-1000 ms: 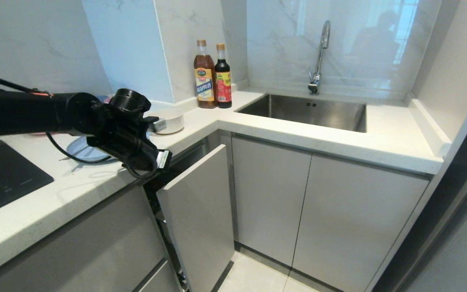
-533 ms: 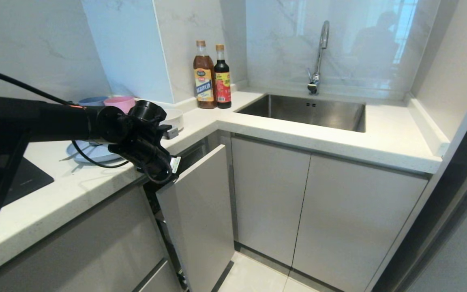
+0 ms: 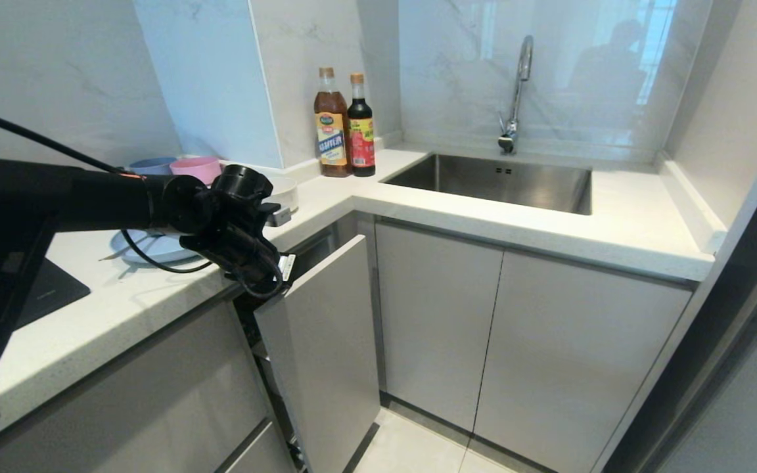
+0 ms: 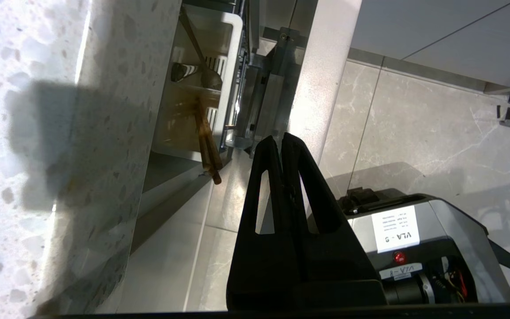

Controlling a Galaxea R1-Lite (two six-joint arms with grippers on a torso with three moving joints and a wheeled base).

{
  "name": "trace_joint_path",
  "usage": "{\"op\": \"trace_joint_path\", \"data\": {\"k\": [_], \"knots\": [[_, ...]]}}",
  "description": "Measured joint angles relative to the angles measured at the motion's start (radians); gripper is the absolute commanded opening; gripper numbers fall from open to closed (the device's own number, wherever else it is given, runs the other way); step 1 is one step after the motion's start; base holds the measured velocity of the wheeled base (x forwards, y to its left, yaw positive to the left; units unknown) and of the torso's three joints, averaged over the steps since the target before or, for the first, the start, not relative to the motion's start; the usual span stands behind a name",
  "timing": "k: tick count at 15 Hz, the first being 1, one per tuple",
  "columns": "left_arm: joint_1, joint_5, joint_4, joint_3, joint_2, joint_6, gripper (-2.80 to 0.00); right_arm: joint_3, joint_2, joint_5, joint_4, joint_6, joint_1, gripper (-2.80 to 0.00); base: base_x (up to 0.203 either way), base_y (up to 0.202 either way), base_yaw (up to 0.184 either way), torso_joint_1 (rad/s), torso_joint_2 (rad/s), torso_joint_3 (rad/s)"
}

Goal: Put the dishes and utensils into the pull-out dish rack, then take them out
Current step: Open the cupboard

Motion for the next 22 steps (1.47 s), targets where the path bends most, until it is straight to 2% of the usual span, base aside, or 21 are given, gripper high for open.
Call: {"op": "trace_joint_path", "data": {"k": [13, 22], "knots": [[-0.094, 0.008, 0.012, 0.003, 0.002, -0.050, -2.80, 0.000, 0.000, 0.000, 0.000, 0.000, 0.000, -2.80, 0.000, 0.000, 0.000, 0.000, 0.00, 0.000], [-0.199, 0.036, 0.005, -0.001, 0.024, -0.083, -2.80, 0.000, 0.000, 0.000, 0.000, 0.000, 0.000, -2.80, 0.000, 0.000, 0.000, 0.000, 0.00, 0.000]]}}
